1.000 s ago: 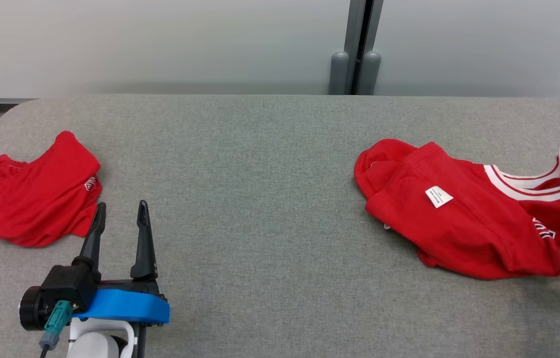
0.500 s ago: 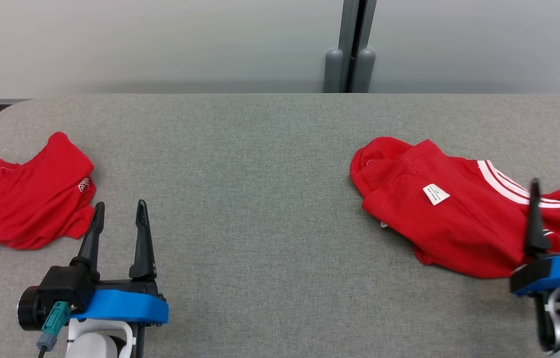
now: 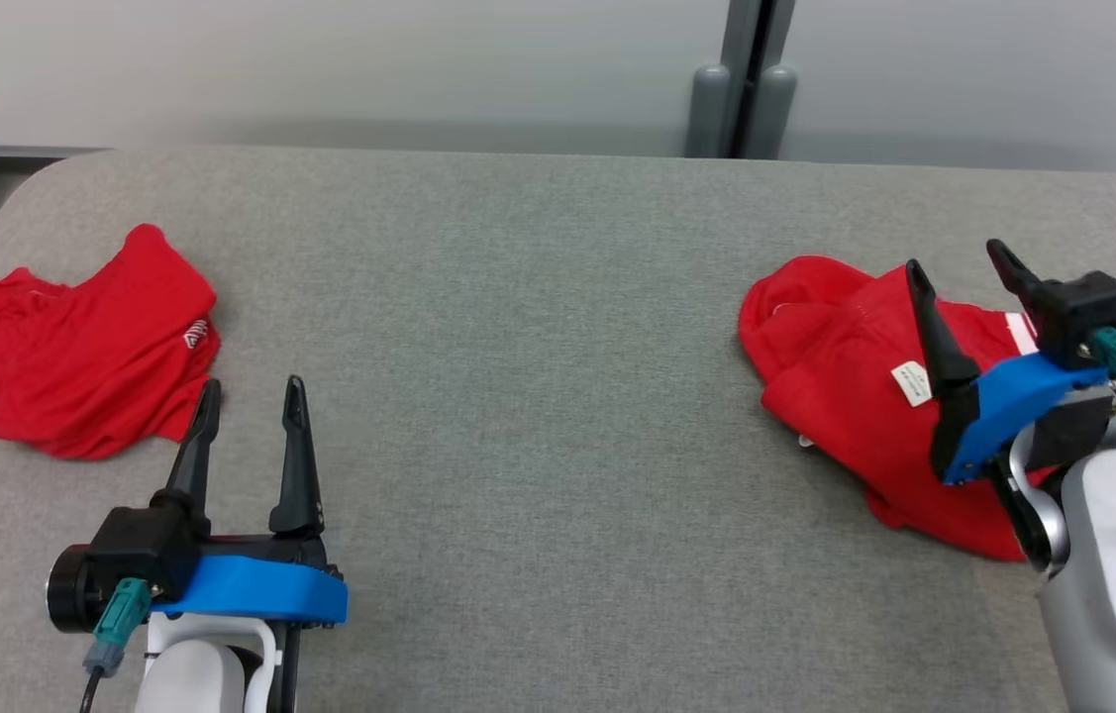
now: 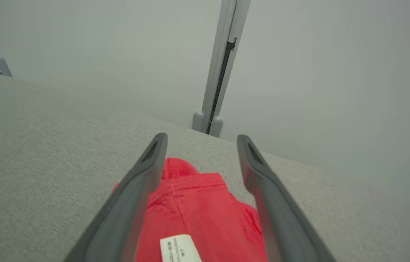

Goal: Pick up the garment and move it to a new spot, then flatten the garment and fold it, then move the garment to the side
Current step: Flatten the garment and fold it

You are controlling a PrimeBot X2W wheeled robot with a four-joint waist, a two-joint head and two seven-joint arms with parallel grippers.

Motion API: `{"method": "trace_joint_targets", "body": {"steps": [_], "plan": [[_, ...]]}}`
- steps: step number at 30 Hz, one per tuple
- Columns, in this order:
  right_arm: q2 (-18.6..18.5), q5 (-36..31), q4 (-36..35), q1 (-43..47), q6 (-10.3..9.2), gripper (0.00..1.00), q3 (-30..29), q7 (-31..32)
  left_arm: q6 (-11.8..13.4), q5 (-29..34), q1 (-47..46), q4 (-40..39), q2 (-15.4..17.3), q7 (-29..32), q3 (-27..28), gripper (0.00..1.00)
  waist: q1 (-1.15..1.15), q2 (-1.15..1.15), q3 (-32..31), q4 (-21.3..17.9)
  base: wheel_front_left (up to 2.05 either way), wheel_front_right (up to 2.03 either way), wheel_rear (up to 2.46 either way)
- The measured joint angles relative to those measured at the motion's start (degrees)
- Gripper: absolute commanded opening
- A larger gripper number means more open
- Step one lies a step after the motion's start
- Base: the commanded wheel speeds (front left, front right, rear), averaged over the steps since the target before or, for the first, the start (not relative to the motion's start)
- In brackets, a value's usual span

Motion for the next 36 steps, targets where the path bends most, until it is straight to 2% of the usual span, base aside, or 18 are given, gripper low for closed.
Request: {"method": "trace_joint_targets", "body": {"steps": [3,9,18,19,20,21,26,31,36], "plan": [[-1.7,0.3,4.7,-2.8,0.00,1.00,2.6,3.7,0.0,-0.4,-0.7,0.2,0.0,0.0,-0.7,1.00,0.00,0.00,0.8,1.5,0.00,0.00,0.00],[-3.6,0.3,13.3,-5.4,0.01,1.00,4.7,7.4,0.0,-1.1,-1.3,0.4,0.0,0.0,-1.4,1.00,0.00,0.00,2.2,3.4,0.00,0.00,0.00],[-4.6,1.0,25.5,-7.6,0.00,1.00,6.1,8.9,0.4,-2.0,-1.9,0.5,-0.1,0.0,-2.4,1.00,0.00,0.00,3.5,4.9,0.00,0.00,0.00],[-4.5,1.4,26.5,-7.8,0.00,0.95,6.2,9.0,0.5,-2.1,-2.0,0.6,-0.1,0.0,-2.5,1.00,0.00,0.00,3.5,4.9,0.00,0.00,0.00],[-4.5,1.5,27.4,-8.3,0.01,0.35,6.4,8.9,0.5,-2.2,-2.1,0.7,-0.1,0.0,-2.5,1.00,0.00,0.00,3.5,4.9,0.00,0.00,0.00],[-4.5,1.7,28.1,-8.8,0.01,0.00,6.5,8.7,0.5,-2.3,-2.3,0.8,-0.1,0.0,-2.4,1.00,0.00,0.00,3.5,4.8,0.00,0.00,0.00],[-4.0,2.6,31.5,-10.1,0.01,0.00,7.1,6.3,0.5,-2.3,-2.7,1.3,-0.1,0.0,-2.6,1.00,0.00,0.00,3.1,4.4,0.00,0.00,0.00],[-3.7,2.8,30.9,-12.4,0.00,0.00,6.8,-1.9,0.6,-2.3,-2.7,1.3,-0.1,0.0,-2.6,1.00,0.00,0.00,2.5,4.0,0.00,0.00,0.00],[-0.6,2.7,29.1,-14.4,0.00,0.00,8.3,-7.6,0.7,-2.2,-2.7,1.1,-0.1,0.0,-1.7,1.00,0.00,0.00,1.7,3.5,0.00,0.00,0.00]]}}
